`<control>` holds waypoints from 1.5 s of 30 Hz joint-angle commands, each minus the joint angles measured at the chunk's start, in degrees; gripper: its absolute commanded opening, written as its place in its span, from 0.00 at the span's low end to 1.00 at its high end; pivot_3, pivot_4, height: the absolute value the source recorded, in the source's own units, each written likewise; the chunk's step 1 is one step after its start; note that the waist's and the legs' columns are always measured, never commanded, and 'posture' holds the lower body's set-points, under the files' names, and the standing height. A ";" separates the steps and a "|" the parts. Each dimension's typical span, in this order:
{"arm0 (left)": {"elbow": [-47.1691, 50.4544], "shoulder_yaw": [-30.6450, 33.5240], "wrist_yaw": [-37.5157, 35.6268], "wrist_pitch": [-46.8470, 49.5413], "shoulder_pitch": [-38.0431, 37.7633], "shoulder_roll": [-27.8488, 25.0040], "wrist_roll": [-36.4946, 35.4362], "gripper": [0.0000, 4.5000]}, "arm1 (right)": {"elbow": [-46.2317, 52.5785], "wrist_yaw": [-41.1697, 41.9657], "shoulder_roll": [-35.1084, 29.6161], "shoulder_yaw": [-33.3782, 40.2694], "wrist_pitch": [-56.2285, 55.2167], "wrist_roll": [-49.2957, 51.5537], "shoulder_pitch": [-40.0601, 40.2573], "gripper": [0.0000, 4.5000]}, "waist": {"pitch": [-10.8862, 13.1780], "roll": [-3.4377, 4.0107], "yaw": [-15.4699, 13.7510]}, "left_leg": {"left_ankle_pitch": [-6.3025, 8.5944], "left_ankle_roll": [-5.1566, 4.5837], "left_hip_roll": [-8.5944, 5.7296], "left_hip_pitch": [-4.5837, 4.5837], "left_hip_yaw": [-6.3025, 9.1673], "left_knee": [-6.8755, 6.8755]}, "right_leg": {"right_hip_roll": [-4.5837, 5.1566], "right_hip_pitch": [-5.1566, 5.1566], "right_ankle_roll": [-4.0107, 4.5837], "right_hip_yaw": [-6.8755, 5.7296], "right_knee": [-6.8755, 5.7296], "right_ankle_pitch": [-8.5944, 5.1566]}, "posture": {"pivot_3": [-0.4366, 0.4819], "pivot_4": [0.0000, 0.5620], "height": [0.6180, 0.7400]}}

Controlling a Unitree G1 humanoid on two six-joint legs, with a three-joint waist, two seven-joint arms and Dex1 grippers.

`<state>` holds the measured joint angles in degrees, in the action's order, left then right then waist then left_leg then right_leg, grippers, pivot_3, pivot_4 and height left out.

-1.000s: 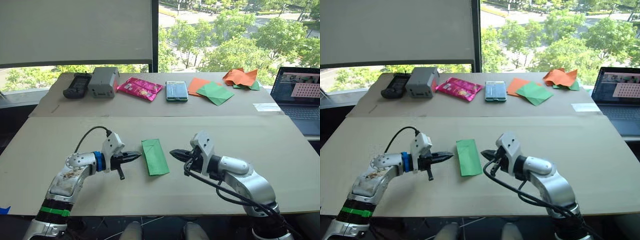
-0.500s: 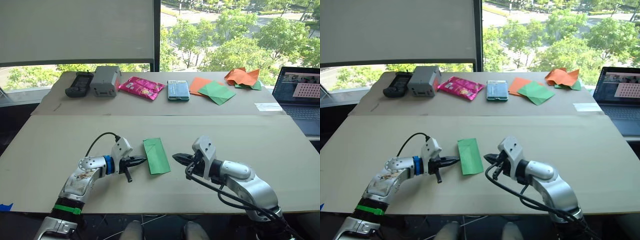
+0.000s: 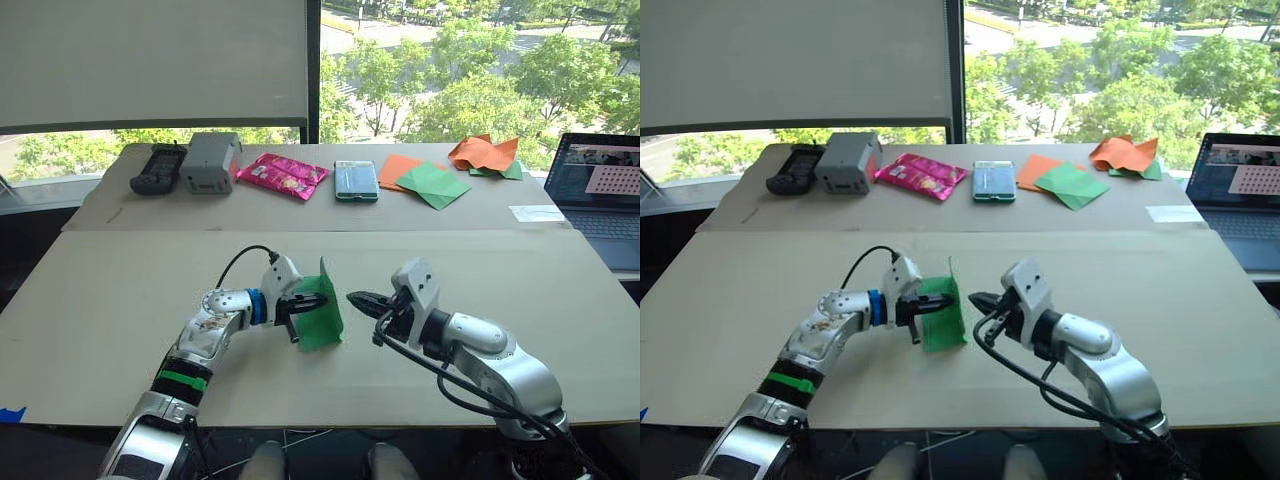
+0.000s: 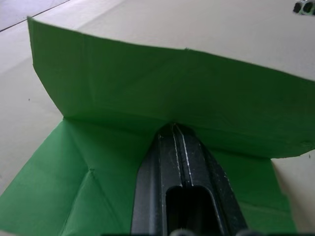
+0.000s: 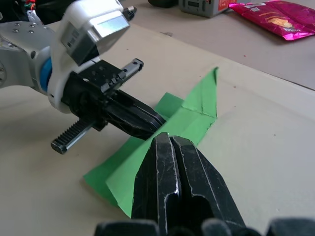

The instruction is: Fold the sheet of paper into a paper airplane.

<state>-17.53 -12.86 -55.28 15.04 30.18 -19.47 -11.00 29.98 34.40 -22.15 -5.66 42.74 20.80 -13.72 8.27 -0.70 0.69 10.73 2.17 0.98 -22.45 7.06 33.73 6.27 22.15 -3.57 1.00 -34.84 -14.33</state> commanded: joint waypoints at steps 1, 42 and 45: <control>-1.71 -0.30 -0.05 -2.80 1.88 0.93 1.16 0.00 | -0.56 -1.16 1.13 -2.29 -0.41 -0.46 -4.44 0.01 | -0.01 0.02 0.16 | -0.01 -0.02 0.00 0.01 0.00 0.00 | 0.00 -0.01 -0.01 -0.01 -0.02 0.01 | 0.48 0.27 0.72; 18.85 8.48 2.01 6.03 -13.43 -9.79 -3.91 0.00 | -21.77 -9.75 5.60 -1.15 -1.90 -10.92 -11.34 0.51 | -0.10 0.09 0.59 | -0.24 -0.34 0.02 0.14 0.07 -0.08 | -0.02 -0.01 -0.03 -0.01 -0.18 0.10 | 0.48 0.27 0.72; 21.30 9.37 2.82 7.17 -15.68 -10.63 -4.57 0.00 | -30.34 -10.05 7.14 -1.55 -4.77 -11.93 -14.85 0.51 | -0.09 0.13 0.89 | -0.24 -0.34 0.03 0.23 0.07 -0.14 | -0.03 -0.03 0.01 -0.01 -0.18 0.11 | 0.48 0.27 0.72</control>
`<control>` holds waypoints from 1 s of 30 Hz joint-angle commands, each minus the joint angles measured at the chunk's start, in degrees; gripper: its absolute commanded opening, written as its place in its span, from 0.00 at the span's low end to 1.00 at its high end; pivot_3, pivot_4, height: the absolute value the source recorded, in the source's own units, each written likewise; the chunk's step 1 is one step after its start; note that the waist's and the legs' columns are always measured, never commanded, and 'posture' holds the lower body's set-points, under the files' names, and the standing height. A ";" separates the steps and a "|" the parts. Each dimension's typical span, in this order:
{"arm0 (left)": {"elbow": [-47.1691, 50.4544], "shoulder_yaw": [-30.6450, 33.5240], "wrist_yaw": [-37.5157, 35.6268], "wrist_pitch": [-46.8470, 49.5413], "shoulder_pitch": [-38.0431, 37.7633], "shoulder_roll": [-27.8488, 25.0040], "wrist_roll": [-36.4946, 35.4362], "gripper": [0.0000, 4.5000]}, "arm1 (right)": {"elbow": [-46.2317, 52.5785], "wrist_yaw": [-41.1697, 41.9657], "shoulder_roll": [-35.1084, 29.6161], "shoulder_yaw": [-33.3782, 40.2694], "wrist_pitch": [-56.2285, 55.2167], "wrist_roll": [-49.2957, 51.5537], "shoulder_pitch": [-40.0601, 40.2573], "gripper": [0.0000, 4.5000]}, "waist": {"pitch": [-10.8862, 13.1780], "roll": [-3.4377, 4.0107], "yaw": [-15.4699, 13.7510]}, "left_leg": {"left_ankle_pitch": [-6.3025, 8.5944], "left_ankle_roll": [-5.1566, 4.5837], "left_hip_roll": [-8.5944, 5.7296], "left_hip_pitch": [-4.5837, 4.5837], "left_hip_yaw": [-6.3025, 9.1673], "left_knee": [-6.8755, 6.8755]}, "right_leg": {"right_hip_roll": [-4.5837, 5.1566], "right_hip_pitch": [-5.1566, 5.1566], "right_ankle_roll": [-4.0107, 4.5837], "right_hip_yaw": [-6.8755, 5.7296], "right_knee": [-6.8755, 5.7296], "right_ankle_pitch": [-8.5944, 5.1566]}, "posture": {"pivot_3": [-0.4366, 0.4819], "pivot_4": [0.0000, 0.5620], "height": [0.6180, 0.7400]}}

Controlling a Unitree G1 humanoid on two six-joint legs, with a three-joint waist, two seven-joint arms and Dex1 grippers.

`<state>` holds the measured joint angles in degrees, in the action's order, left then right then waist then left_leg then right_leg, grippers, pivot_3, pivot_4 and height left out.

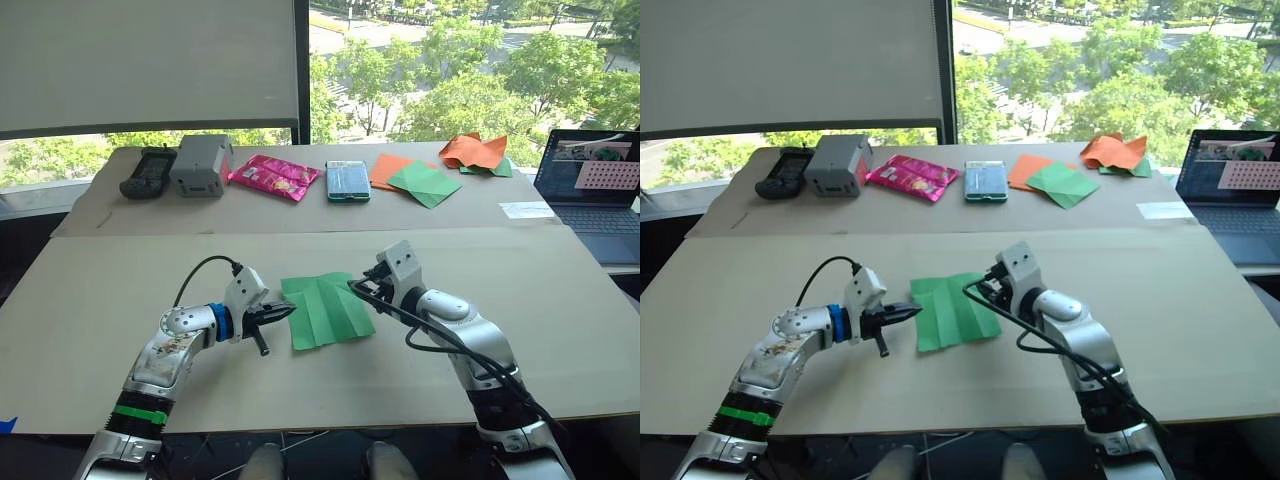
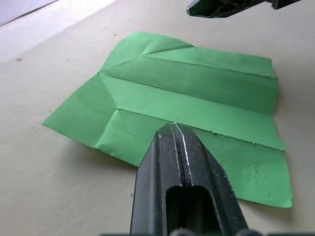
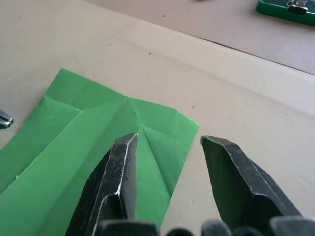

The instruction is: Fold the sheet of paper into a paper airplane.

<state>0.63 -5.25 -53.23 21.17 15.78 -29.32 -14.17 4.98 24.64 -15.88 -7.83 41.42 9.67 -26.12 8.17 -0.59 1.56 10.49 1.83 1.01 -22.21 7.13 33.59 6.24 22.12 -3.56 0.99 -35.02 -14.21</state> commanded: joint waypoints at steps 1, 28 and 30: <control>3.76 1.89 1.12 1.37 -1.80 -0.92 -1.47 0.00 | -7.63 0.12 0.97 0.27 -4.21 -1.05 -3.31 0.51 | 0.02 0.02 -0.01 | 0.00 0.00 0.00 0.02 0.00 -0.04 | 0.00 0.08 0.01 0.00 0.01 0.00 | 0.48 0.27 0.72; 6.21 3.57 4.96 3.33 -3.79 -2.31 -2.66 0.00 | -13.93 2.67 3.12 -4.85 -8.76 -6.68 -5.03 0.01 | 0.02 0.05 0.70 | -0.02 -0.03 0.00 0.15 0.00 -0.23 | -0.02 0.02 0.06 0.01 -0.01 0.00 | 0.48 0.27 0.72; 5.68 3.35 4.84 3.24 -3.27 -2.18 -2.59 0.00 | -12.64 2.14 3.62 -3.30 -8.40 -5.83 -5.06 0.01 | 0.02 0.05 0.61 | -0.02 -0.03 -0.01 0.16 0.01 -0.23 | -0.02 0.02 0.06 0.01 -0.01 0.00 | 0.48 0.27 0.72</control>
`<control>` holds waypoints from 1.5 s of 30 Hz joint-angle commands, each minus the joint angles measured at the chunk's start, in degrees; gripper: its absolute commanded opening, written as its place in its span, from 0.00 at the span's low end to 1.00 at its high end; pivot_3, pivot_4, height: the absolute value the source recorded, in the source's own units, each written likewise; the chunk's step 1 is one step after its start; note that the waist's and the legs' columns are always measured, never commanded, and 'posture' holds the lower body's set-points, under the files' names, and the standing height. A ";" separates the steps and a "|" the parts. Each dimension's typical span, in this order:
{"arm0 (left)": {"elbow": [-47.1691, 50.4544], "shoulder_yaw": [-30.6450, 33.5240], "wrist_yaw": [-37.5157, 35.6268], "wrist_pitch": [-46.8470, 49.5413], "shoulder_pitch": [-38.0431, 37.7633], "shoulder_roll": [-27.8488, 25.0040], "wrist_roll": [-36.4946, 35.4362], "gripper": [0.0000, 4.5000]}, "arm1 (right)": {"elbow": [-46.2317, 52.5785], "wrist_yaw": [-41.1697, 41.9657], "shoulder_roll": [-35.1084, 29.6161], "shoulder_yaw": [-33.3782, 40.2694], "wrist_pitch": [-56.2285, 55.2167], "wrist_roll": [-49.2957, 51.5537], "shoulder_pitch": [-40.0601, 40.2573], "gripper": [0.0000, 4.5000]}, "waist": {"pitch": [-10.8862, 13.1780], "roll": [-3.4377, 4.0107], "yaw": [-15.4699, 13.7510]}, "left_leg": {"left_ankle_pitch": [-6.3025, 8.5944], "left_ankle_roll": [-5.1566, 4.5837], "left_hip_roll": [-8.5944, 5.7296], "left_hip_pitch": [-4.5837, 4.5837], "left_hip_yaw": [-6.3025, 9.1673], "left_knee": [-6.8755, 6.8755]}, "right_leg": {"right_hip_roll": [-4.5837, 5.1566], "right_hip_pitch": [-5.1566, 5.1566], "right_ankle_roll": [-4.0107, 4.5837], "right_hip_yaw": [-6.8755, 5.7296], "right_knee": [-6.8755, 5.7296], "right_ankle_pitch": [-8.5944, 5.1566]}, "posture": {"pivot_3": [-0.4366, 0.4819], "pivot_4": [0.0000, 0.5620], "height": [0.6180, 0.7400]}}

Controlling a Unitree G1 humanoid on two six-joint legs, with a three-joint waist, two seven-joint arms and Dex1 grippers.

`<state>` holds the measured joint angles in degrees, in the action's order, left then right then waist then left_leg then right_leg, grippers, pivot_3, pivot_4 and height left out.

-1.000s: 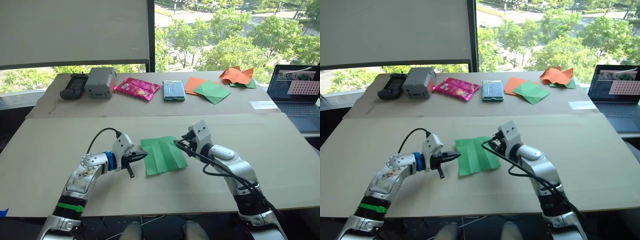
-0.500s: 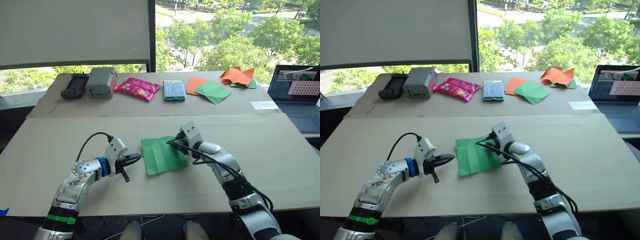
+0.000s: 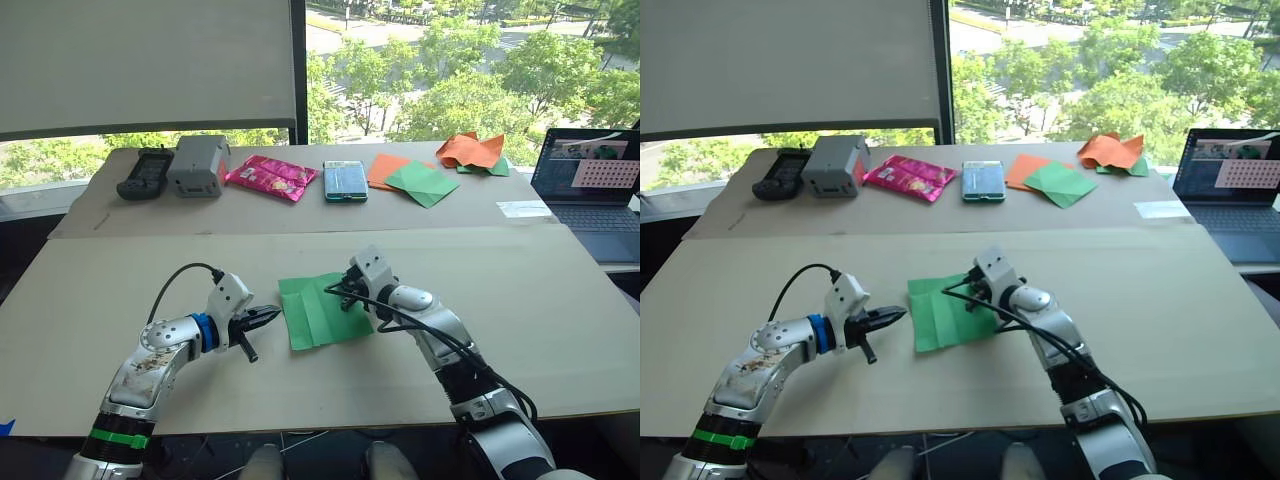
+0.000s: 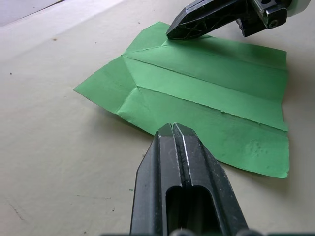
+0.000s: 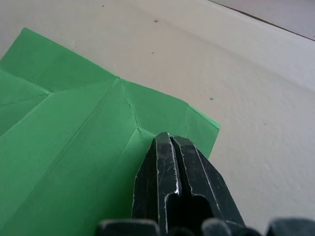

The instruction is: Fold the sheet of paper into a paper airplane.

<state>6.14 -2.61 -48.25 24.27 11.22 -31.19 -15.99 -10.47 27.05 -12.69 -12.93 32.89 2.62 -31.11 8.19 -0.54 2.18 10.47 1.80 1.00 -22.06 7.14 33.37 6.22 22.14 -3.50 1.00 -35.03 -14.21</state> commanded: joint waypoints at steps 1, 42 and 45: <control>-0.11 0.60 -0.16 0.09 1.59 -0.20 -0.74 0.00 | 3.09 -0.76 0.69 2.71 0.39 1.56 -0.26 0.01 | 0.00 0.00 0.01 | 0.00 0.00 0.00 -0.01 0.00 0.00 | 0.00 0.00 0.00 0.00 0.00 0.00 | 0.48 0.27 0.72; -0.95 -14.94 -12.07 -8.65 1.96 -6.25 7.66 0.00 | 12.64 7.22 -11.32 3.60 0.73 3.01 3.80 0.58 | 0.06 -0.07 -1.06 | -0.32 0.05 0.02 -0.24 -0.05 -0.11 | 0.01 -0.01 0.06 0.00 0.02 -0.01 | 0.48 0.27 0.72; -3.93 -14.49 -11.15 -11.21 2.92 -7.60 9.80 0.00 | 12.33 6.74 -10.35 3.11 0.69 2.71 3.70 0.58 | 0.05 -0.05 -1.00 | -0.31 0.06 0.02 -0.20 -0.04 -0.27 | 0.01 0.01 0.06 0.00 0.02 -0.02 | 0.48 0.27 0.72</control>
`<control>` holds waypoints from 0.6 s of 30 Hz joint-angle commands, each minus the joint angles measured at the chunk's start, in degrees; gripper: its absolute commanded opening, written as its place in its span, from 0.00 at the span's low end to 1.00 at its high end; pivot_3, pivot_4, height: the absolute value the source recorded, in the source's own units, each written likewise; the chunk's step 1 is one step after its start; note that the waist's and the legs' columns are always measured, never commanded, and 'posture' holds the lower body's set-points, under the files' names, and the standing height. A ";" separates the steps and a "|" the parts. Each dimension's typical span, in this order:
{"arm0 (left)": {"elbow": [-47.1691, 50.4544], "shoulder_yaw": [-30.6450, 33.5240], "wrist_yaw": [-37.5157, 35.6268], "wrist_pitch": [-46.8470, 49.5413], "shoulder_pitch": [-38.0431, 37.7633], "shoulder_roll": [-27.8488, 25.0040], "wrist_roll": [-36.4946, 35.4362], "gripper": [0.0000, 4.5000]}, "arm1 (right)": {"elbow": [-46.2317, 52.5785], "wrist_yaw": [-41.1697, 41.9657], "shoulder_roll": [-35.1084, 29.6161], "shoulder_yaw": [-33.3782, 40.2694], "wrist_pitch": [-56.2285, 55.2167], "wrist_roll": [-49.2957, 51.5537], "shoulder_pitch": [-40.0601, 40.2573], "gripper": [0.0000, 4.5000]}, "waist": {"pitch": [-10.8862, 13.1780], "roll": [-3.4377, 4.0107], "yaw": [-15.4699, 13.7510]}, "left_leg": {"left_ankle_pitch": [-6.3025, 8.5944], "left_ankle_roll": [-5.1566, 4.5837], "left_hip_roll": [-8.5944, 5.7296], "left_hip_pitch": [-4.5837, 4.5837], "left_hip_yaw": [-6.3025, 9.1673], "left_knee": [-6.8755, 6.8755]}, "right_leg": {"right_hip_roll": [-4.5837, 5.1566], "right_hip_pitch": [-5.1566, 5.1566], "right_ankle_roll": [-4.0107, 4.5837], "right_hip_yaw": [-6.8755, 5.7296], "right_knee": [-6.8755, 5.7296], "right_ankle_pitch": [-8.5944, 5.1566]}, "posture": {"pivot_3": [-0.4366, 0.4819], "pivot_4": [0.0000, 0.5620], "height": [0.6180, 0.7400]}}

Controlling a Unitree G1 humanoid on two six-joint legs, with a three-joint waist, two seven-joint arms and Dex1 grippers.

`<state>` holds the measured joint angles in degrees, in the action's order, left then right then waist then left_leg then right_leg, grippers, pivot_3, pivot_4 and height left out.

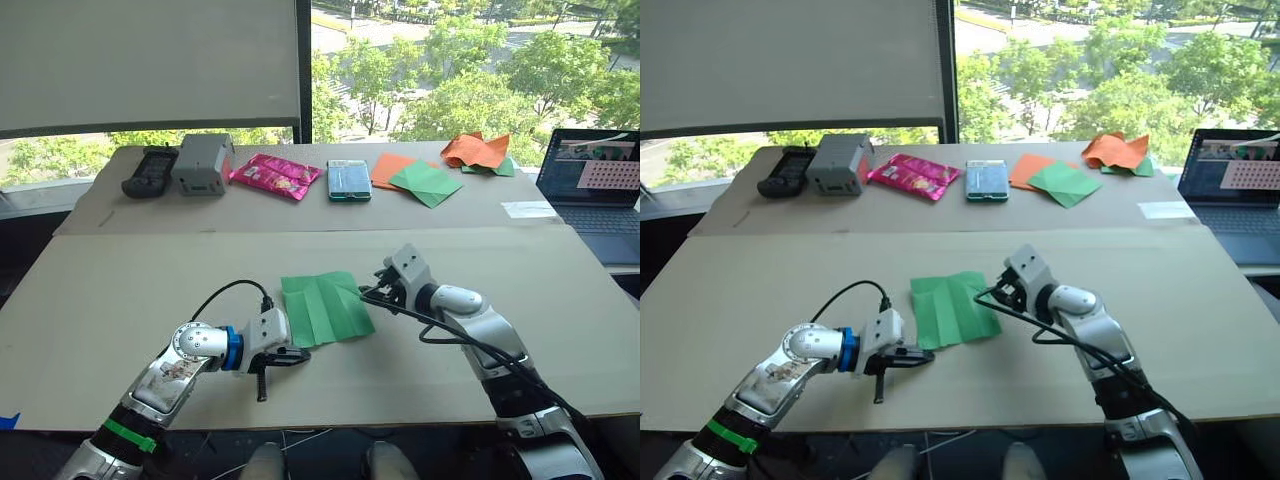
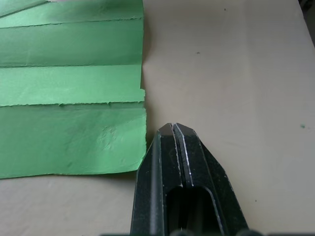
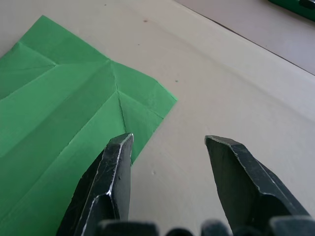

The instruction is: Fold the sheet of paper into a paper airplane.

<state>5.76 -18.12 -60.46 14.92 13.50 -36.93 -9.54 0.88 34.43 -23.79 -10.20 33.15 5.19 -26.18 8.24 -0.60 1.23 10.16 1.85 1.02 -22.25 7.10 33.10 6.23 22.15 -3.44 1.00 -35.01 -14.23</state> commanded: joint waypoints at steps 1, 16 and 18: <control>-4.09 1.40 1.09 -2.17 0.94 -1.98 3.28 0.00 | 1.07 -0.73 1.08 0.31 0.53 0.18 -1.16 0.58 | 0.00 0.00 -0.08 | 0.00 0.00 0.00 0.04 0.00 -0.03 | 0.00 0.04 0.00 0.00 0.01 0.00 | 0.48 0.27 0.72; -1.34 9.28 0.15 10.12 8.31 3.45 -11.26 0.00 | -3.61 -1.78 3.16 0.72 0.21 -0.37 -4.03 0.58 | 0.00 0.00 -0.16 | -0.30 -0.05 -0.02 -0.01 0.00 -0.03 | -0.01 -0.07 -0.05 -0.01 -0.04 0.04 | 0.48 0.27 0.72; -6.19 8.38 3.22 8.22 10.27 5.78 -8.15 0.00 | -3.39 -2.18 3.31 0.98 0.51 -0.26 -3.90 0.58 | 0.00 0.00 -0.40 | -0.41 -0.09 -0.02 -0.03 0.00 -0.04 | -0.01 -0.07 -0.05 0.00 -0.06 0.04 | 0.48 0.27 0.72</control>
<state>1.16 -9.89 -59.16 24.75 22.32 -31.70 -19.23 -4.09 32.59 -20.75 -10.36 33.46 4.67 -29.39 8.25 -0.60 0.83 9.70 1.74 1.00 -22.29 7.10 33.05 6.22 22.08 -3.50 0.99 -35.07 -14.19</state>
